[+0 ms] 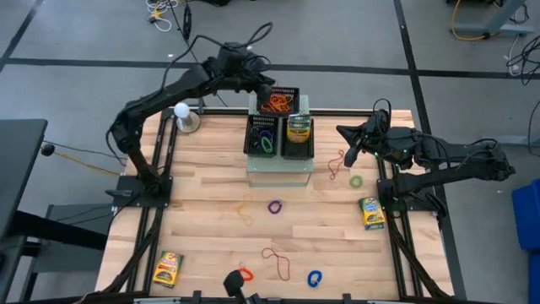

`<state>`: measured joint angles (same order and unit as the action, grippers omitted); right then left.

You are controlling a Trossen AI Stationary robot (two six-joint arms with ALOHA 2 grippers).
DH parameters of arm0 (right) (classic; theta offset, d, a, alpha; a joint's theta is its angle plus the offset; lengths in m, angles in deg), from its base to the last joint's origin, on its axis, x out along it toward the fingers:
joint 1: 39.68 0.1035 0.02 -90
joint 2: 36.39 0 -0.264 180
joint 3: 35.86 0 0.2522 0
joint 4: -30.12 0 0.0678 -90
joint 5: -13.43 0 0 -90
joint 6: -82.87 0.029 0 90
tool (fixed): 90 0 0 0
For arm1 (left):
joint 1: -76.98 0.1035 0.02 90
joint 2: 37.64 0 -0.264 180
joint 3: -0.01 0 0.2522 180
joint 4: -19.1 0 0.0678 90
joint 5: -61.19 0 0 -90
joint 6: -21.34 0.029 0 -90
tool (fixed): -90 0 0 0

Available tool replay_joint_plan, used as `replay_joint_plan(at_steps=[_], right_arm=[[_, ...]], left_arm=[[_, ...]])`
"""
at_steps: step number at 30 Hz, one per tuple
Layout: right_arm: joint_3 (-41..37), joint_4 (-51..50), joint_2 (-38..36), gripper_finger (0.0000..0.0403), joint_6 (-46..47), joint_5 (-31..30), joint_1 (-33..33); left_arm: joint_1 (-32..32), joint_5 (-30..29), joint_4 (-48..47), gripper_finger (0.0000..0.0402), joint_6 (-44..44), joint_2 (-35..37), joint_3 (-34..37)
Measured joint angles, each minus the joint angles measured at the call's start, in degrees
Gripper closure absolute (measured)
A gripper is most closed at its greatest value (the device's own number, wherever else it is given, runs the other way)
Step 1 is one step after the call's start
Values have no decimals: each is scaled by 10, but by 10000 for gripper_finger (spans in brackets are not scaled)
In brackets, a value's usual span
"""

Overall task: Pick & Place Office Desk Supplies
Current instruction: Put the red rubber band into the top black bin

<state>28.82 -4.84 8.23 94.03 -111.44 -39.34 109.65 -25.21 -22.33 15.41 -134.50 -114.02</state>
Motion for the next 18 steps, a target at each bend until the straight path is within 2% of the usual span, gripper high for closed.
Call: replay_joint_plan(at_steps=[18], right_arm=[[0,-1,0,394,0,0,0]], left_arm=[[0,-7,13,397,13,-67,-1]])
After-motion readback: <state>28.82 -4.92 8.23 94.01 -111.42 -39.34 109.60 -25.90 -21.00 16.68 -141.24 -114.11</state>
